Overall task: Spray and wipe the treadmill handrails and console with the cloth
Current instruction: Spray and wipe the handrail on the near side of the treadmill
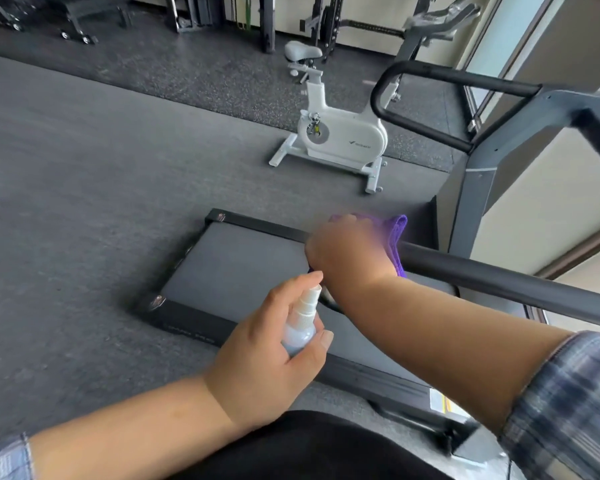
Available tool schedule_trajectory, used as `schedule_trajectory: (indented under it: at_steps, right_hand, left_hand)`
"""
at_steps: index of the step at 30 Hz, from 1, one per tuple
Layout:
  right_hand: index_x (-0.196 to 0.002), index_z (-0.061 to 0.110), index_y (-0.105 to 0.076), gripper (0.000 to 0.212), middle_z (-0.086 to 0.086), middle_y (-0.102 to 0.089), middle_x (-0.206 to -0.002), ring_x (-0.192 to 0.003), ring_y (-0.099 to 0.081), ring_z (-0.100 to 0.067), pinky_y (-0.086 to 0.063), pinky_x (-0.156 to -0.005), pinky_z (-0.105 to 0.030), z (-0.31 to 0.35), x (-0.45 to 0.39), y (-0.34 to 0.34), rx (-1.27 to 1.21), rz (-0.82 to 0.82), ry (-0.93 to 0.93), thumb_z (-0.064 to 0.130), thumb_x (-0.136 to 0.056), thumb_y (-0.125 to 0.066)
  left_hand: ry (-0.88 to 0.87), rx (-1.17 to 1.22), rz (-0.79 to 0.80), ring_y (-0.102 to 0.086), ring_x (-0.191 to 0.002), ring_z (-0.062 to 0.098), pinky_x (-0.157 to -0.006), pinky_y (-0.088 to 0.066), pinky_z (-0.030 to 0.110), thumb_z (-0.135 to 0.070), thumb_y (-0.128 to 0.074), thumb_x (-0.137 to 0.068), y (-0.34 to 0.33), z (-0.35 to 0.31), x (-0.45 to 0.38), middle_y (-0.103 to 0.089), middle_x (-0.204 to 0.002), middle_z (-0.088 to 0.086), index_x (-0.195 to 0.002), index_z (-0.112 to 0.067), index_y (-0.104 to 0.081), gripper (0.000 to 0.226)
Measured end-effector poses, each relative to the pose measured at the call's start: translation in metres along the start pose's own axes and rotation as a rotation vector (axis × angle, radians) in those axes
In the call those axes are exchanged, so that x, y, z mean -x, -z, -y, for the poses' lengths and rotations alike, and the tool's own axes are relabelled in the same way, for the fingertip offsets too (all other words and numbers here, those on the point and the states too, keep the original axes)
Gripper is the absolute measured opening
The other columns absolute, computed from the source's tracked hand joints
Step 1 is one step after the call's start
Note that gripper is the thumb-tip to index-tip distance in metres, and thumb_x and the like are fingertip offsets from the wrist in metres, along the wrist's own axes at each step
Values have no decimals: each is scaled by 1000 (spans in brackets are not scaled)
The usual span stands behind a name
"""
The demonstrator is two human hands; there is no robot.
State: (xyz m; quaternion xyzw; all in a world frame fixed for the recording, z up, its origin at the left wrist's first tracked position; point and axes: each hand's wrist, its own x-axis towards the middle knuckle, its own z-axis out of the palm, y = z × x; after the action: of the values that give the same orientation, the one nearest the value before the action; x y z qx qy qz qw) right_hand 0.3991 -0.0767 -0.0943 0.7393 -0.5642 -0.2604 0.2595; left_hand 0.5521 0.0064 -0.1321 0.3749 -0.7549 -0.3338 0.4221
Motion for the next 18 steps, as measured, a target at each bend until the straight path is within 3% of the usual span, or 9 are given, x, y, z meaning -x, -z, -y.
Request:
schedule_trajectory:
  at_steps: [9,15,18]
  right_hand:
    - [-144,-2,-36,52,-23,-45,-140,-129,-45,-49,-38,-105,-55,70,-25,-30,383,69,267,30,-103,-42]
    - [-132,15,-53,34,-8,-55,-126,-115,-52,-36,-42,-94,-45,50,-25,-9,170,132,247,18,-99,-50]
    - [-130,19,-52,37,-4,-54,-122,-111,-51,-33,-39,-88,-41,22,-14,8,-2,125,170,19,-93,-56]
  left_hand:
    - [-7,29,31,-65,-89,7,-84,-42,7,-39,-61,-89,44,32,12,-63,-97,-20,-137,-61,-31,60]
    - [-3,81,17,-66,-89,10,-85,-44,11,-43,-61,-88,67,41,19,-65,-97,-16,-138,-62,-32,60]
    - [-18,88,10,-66,-89,9,-84,-43,8,-44,-60,-88,71,42,19,-65,-98,-17,-137,-64,-30,61]
